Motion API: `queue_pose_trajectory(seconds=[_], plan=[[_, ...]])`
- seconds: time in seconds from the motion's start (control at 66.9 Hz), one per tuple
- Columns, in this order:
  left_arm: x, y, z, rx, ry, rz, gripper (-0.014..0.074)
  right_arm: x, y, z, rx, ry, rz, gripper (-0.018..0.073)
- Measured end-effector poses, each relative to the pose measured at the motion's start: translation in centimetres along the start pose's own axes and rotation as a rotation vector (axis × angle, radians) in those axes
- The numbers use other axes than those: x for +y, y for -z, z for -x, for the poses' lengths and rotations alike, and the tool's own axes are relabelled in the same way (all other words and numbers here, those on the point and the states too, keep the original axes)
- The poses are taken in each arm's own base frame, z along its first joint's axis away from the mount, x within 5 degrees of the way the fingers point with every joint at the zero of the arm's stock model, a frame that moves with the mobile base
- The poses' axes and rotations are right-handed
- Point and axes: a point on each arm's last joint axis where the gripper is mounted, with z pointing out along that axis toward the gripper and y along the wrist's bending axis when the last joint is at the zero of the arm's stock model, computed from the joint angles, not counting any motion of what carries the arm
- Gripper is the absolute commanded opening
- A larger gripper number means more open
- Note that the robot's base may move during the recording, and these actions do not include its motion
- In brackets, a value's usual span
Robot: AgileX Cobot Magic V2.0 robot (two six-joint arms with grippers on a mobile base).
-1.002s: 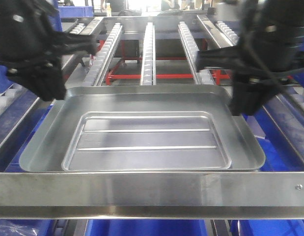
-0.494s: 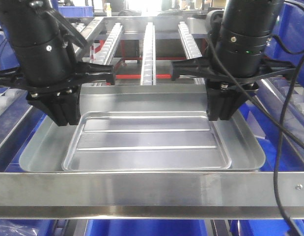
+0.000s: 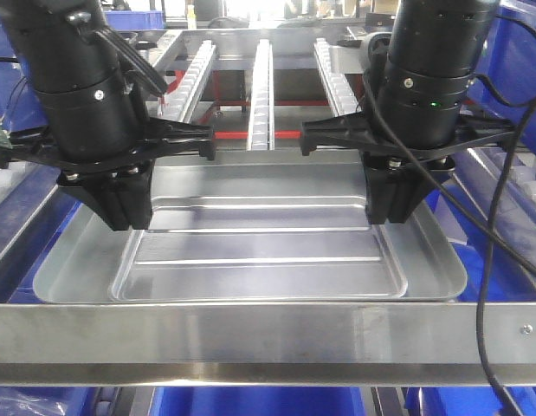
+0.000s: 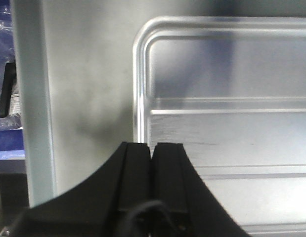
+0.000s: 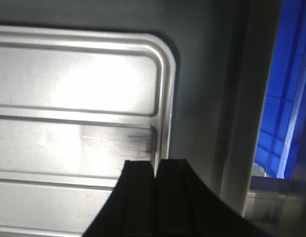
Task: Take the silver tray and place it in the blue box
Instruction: 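Lower both grippers, open, over the near corners of the silver tray, then close both grippers on the tray's side rims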
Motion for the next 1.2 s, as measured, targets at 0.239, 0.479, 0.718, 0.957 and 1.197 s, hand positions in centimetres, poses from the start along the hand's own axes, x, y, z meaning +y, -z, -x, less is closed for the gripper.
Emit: queue_pose_trajectory(seconds=[0.239, 0.479, 0.718, 0.957, 1.197], plan=[[-0.07, 0.00, 0.11, -0.012, -0.002, -0.008, -0.0092, 0.00, 0.00, -0.04, 0.005, -0.003, 0.000, 0.0076], [0.02, 0.00, 0.18, -0.020, -0.018, 0.002, 0.0047, 0.18, 0.00, -0.18, 0.020, -0.029, 0.020, 0.0076], [0.27, -0.05, 0.23, -0.025, 0.040, 0.030, 0.0244, 0.21, 0.01, -0.25, 0.028, -0.037, 0.023, 0.0278], [0.27, -0.60, 0.08, -0.010, 0.056, 0.040, 0.0244, 0.21, 0.01, -0.25, 0.028, -0.037, 0.023, 0.0450], [0.26, -0.86, 0.02, -0.003, 0.055, 0.044, 0.0244, 0.34, -0.43, -0.13, 0.018, -0.036, 0.030, 0.0443]])
